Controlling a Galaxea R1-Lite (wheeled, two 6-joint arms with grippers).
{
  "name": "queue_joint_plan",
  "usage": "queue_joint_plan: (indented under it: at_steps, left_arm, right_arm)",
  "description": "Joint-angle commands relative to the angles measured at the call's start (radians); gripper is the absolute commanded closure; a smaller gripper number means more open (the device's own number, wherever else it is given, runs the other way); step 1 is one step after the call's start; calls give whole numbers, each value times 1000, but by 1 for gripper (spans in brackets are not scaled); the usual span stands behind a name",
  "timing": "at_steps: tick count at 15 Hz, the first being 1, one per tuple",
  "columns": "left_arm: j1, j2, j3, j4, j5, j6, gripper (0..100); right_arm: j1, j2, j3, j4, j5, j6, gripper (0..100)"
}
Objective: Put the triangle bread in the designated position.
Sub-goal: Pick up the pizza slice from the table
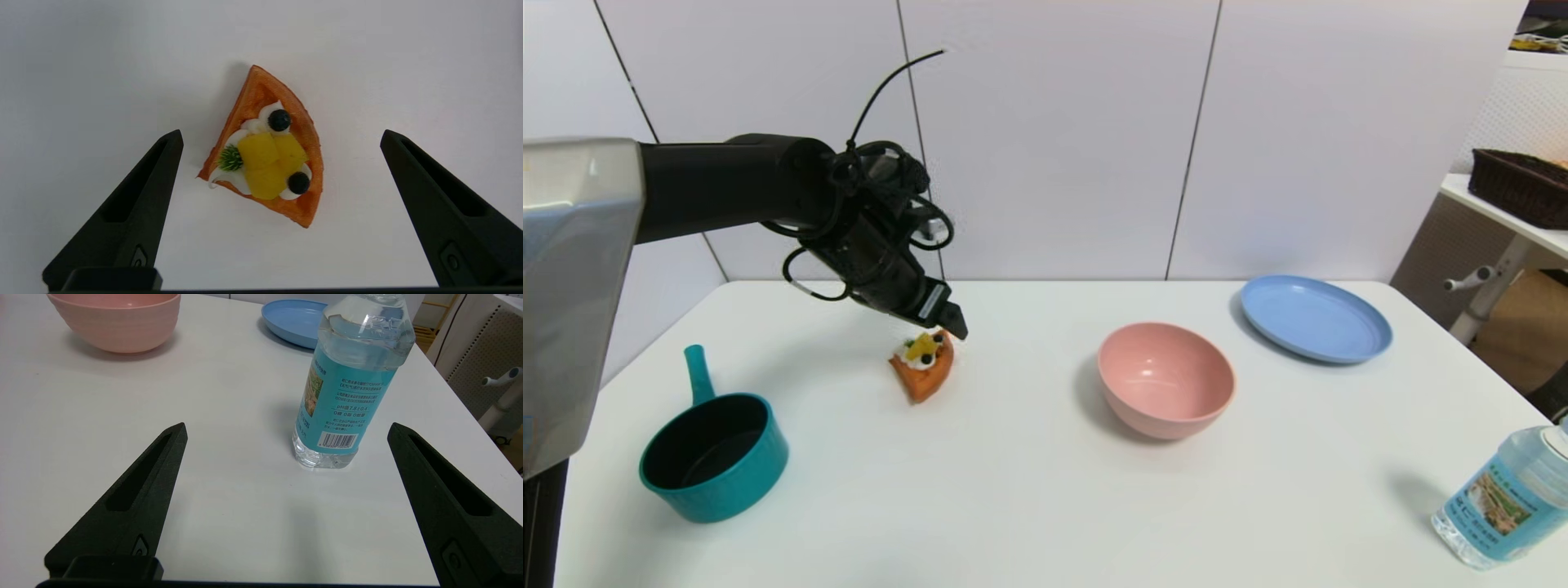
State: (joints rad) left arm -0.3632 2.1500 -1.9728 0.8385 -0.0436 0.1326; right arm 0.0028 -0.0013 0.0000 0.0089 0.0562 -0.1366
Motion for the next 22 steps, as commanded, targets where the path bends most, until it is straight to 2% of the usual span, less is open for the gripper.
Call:
queue_joint_plan:
  at_steps: [1, 15, 22]
  left_arm:
    - [-6, -4, 2, 37, -12, -14, 0]
    - [-6, 77, 11, 57, 25, -19, 0]
    - [-5, 97, 12, 51, 108, -18, 0]
  right_arm:
    - [0, 1, 2, 0, 1, -1, 0]
    - [0, 1, 2, 0, 1, -1, 0]
    - [0, 1, 2, 0, 1, -1, 0]
